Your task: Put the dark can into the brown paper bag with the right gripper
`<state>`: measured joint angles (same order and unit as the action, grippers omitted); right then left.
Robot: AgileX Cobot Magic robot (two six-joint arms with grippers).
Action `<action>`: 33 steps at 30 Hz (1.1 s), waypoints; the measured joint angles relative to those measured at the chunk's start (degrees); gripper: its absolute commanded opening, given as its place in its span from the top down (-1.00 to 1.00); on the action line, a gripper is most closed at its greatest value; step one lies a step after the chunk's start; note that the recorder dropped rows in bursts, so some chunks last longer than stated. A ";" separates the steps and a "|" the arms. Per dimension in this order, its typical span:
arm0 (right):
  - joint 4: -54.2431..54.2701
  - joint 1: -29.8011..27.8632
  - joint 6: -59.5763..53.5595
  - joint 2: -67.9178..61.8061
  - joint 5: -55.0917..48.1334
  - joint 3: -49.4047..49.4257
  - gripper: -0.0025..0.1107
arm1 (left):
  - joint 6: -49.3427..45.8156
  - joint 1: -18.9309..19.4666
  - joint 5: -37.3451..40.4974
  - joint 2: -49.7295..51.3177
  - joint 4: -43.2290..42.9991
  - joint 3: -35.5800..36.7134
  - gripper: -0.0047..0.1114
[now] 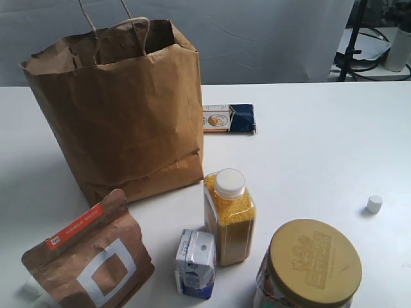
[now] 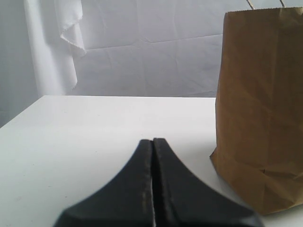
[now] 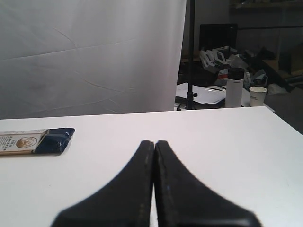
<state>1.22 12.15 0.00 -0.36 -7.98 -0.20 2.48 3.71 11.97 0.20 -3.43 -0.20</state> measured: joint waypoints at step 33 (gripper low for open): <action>0.00 -1.48 0.42 0.00 -0.11 0.00 0.96 | 0.00 0.00 0.00 0.00 0.00 0.00 0.92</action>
<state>1.22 10.67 0.42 -0.36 -8.09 -0.20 2.48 3.71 11.97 0.20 -3.43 -0.20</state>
